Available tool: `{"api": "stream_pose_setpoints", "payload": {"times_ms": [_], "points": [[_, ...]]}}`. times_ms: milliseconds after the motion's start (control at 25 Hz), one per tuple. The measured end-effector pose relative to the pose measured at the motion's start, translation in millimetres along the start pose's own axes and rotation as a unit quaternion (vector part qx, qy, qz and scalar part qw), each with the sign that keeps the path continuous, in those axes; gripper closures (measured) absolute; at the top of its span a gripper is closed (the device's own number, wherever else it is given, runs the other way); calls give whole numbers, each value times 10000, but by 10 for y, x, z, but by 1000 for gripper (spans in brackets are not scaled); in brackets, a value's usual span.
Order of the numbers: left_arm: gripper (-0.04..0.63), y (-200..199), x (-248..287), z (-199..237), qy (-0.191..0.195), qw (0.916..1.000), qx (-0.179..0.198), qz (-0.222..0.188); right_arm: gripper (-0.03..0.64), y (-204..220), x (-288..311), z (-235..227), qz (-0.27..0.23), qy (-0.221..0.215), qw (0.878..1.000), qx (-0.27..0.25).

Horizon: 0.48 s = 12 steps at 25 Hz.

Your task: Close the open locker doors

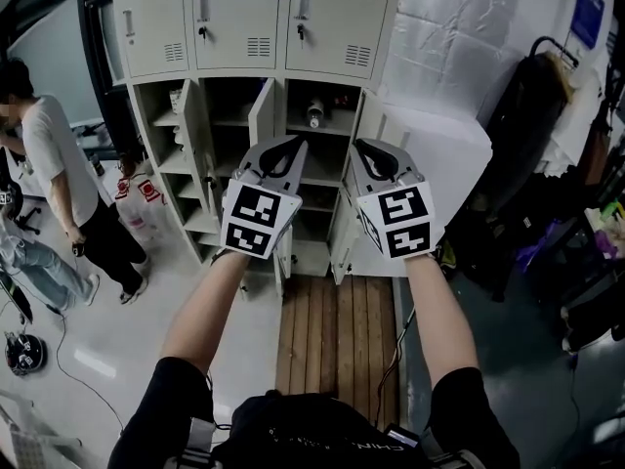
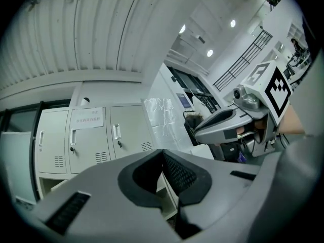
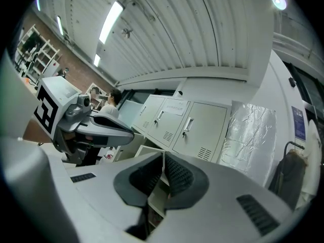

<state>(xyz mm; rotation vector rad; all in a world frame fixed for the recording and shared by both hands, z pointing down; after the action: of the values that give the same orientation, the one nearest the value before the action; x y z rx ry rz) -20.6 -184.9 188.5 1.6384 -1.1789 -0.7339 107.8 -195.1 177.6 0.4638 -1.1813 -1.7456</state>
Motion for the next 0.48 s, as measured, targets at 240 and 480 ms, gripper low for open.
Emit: {"api": "stream_pose_setpoints", "payload": {"times_ms": [240,480], "points": [[575,-19,-5,-68,277,9995,-139,-41,577,-1,-29,17,21,51,10000,0],[575,-65,5,-105,456,9987,-240,-8,577,7,-32,3,84,48,9999,-104]]}}
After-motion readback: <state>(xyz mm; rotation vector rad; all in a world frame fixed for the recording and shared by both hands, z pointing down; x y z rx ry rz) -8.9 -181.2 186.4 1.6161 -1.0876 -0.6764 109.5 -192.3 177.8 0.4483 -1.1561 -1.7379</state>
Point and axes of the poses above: the fingertips, and each gripper's own axes: x forward along the fingers, z to its left, y out of its underside, the point moved 5 cm from there along -x, backward along the fingers, and after that the axes turned 14 degrees about z, right-handed, at the moved point
